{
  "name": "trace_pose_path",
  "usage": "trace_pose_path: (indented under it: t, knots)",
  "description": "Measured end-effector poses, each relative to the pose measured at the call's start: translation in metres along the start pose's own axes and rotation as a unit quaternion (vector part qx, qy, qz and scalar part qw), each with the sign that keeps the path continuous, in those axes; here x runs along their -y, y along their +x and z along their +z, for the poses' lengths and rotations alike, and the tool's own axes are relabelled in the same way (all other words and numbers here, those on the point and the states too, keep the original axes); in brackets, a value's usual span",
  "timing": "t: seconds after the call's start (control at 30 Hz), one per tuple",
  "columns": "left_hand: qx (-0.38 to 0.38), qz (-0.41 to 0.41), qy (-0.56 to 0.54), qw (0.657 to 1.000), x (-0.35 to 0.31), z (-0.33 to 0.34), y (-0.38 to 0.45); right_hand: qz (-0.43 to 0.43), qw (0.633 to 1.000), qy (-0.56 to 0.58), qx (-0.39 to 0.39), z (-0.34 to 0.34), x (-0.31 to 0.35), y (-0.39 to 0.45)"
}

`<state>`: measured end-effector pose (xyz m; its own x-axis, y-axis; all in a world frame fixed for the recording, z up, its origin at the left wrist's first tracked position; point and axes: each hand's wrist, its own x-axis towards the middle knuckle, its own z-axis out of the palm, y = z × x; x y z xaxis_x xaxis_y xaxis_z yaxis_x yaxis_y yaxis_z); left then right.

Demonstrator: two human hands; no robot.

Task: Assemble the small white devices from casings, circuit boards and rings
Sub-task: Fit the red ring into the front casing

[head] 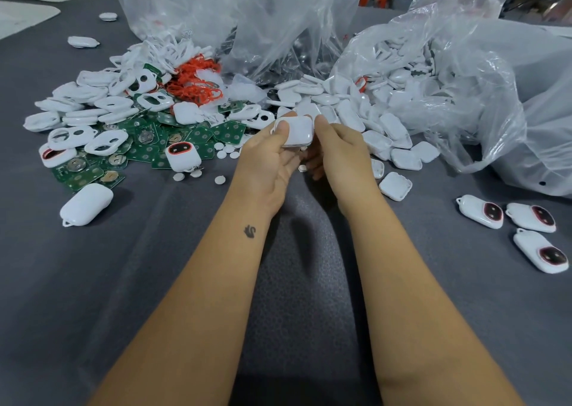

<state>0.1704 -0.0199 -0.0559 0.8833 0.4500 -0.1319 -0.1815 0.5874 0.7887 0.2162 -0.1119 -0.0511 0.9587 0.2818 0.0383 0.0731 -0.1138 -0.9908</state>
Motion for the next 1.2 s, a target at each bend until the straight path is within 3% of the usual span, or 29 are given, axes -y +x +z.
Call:
trace_pose_path:
  t: [0.23, 0.5, 0.77, 1.03, 1.2]
  knots:
    - [0.055, 0.006, 0.004, 0.998, -0.0017, 0.0011, -0.0033, 0.040, 0.983, 0.164, 0.075, 0.0034, 0.0039, -0.0035]
    - [0.060, 0.011, -0.008, 0.998, -0.0012, 0.0027, -0.0046, 0.040, 0.986, 0.157, 0.045, 0.0032, 0.0054, -0.0046]
    - [0.041, 0.026, 0.008, 0.999, 0.0003, 0.0025, -0.0060, 0.039, 0.982, 0.166, 0.086, 0.0051, 0.0032, -0.0020]
    - [0.050, 0.066, 0.059, 0.995, 0.0041, 0.0062, -0.0091, 0.022, 0.986, 0.165, 0.029, 0.0034, -0.0014, -0.0003]
    - [0.067, 0.090, 0.080, 0.990, 0.0030, 0.0040, -0.0097, 0.011, 0.985, 0.170, 0.036, 0.0028, -0.0021, -0.0012]
